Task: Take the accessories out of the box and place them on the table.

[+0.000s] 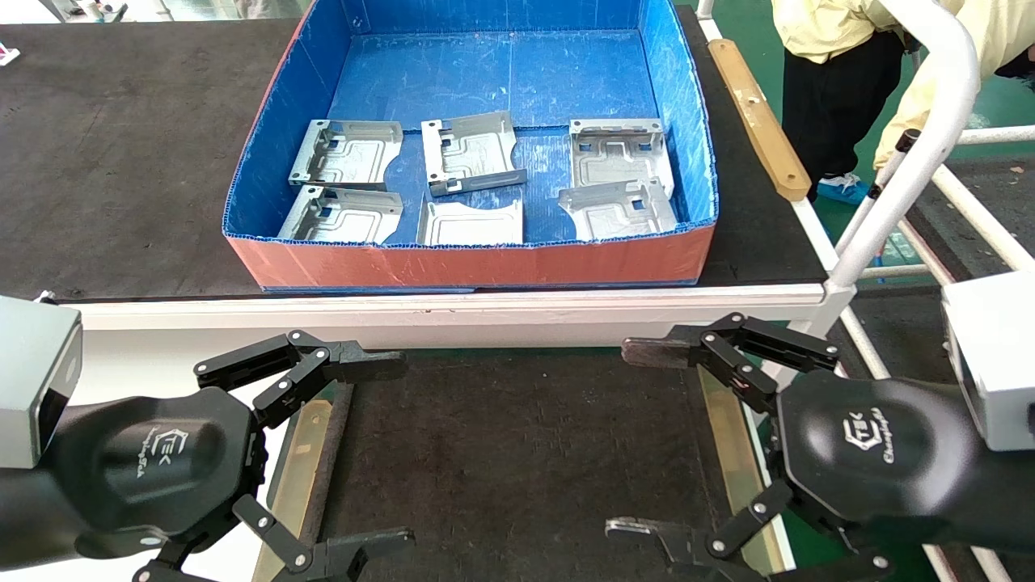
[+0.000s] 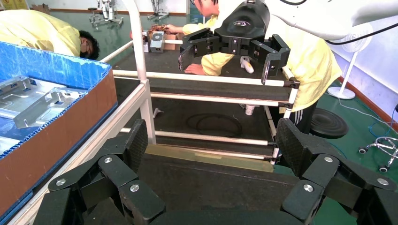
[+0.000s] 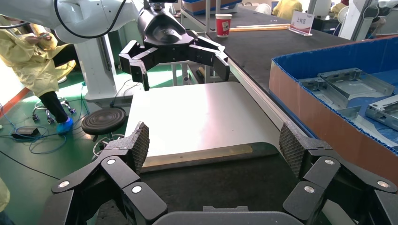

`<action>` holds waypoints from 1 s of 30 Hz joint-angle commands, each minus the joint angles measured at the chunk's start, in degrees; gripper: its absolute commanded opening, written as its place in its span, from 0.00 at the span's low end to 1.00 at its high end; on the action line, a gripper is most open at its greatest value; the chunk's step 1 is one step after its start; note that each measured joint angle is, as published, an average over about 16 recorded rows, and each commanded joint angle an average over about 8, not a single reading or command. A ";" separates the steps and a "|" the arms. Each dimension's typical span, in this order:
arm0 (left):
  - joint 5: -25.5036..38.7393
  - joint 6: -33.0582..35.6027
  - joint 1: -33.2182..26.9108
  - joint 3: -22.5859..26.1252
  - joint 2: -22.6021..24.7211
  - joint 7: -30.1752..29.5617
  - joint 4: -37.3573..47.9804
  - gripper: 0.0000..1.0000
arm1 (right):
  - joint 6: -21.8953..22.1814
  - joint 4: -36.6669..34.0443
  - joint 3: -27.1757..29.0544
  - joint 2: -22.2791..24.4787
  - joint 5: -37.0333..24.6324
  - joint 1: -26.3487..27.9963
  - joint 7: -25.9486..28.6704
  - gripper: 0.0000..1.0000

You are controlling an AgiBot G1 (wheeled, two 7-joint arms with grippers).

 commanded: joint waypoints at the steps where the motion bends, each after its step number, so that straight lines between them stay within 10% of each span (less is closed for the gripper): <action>1: 0.00 0.00 0.00 0.00 0.00 0.00 0.00 1.00 | 0.00 0.00 0.00 0.00 0.00 0.00 0.00 1.00; 30: 3.54 -5.76 -2.75 0.78 2.54 -0.88 2.24 1.00 | -0.01 -0.03 -0.03 0.00 0.01 0.02 -0.02 1.00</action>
